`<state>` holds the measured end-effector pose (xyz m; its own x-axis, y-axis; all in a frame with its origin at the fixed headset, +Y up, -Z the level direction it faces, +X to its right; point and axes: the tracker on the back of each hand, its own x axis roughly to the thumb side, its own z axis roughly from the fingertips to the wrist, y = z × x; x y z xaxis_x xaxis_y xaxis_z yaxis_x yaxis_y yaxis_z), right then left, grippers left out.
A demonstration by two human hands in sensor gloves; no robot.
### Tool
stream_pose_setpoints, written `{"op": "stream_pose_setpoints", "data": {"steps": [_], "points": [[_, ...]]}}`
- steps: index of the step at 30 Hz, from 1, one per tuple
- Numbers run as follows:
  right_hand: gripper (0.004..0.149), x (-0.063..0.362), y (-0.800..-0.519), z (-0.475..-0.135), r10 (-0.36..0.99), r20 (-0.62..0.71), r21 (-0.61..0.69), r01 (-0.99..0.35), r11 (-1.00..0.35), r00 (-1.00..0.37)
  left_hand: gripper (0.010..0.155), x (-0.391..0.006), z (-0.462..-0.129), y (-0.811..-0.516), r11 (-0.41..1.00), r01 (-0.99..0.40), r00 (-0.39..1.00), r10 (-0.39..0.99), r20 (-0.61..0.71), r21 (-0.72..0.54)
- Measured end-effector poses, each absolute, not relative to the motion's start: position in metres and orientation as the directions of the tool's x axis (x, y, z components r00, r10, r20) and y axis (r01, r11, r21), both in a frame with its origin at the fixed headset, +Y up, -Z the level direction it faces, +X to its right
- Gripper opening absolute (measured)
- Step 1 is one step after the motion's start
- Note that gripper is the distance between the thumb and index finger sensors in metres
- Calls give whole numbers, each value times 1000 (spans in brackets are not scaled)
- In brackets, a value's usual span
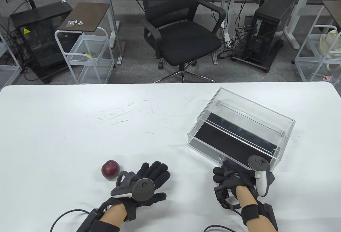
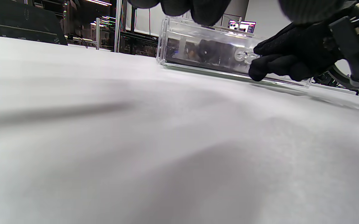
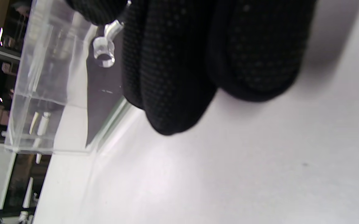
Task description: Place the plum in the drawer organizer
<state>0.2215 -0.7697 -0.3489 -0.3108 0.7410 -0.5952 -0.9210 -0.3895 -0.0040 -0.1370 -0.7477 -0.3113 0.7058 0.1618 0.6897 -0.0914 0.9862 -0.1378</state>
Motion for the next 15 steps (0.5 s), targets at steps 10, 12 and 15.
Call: {"op": "stream_pose_setpoints", "data": {"steps": [10,12,15], "points": [[70,126,-707,-309,262,371,55,-260,-964,-891,76,-138,-311,-747,986,-94,709,163,686,-137],[73,116,-712,-299,148,457,-1,-167,-986,-877,76,-138,-311,-747,986,-94,710,163,685,-136],[75,110,-724,-294,87,494,-20,-111,-994,-865,76,-139,-312,-747,986,-95,715,164,680,-138]]}}
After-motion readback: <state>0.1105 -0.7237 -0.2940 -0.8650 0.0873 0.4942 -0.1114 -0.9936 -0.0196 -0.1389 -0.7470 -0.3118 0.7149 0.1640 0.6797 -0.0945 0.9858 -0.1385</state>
